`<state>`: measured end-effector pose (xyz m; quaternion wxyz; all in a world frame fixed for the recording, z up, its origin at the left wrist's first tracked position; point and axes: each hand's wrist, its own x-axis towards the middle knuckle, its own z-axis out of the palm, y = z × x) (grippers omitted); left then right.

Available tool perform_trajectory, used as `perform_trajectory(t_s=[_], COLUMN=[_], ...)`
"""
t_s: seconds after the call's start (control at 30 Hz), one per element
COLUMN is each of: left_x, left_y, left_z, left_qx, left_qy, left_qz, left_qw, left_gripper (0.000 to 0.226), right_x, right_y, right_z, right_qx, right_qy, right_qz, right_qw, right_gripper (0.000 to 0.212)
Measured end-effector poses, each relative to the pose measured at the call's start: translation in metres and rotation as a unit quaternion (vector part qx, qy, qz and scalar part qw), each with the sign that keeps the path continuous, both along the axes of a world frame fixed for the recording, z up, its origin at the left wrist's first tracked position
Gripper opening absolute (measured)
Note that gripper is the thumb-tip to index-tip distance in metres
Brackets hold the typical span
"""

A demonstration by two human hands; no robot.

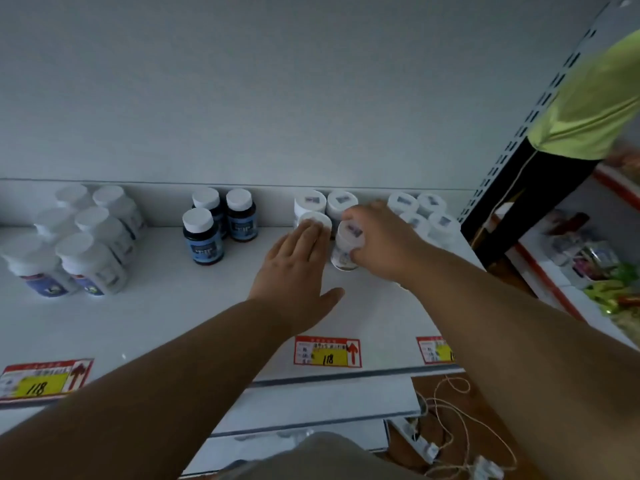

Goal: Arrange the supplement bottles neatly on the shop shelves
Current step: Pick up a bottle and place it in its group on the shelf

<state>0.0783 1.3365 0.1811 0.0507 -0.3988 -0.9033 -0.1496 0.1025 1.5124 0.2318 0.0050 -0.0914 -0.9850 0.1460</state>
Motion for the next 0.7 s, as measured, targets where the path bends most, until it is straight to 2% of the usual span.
perform_trajectory(t_s=[0.2, 0.4, 0.7], left_x=[-0.008, -0.006, -0.01], left_y=[0.013, 0.019, -0.007], left_z=[0.006, 0.007, 0.019], left_qx=[-0.018, -0.014, 0.042], left_qy=[0.023, 0.009, 0.001], left_qz=[0.04, 0.072, 0.039], left_qw=[0.999, 0.997, 0.998], left_gripper=[0.089, 0.088, 0.081], right_x=[-0.014, -0.019, 0.016], right_y=[0.025, 0.021, -0.021], right_z=[-0.017, -0.019, 0.008], right_qx=[-0.027, 0.015, 0.013], right_qy=[0.078, 0.076, 0.15], right_qz=[0.055, 0.055, -0.023], right_qw=[0.995, 0.995, 0.988], right_gripper=[0.039, 0.043, 0.05])
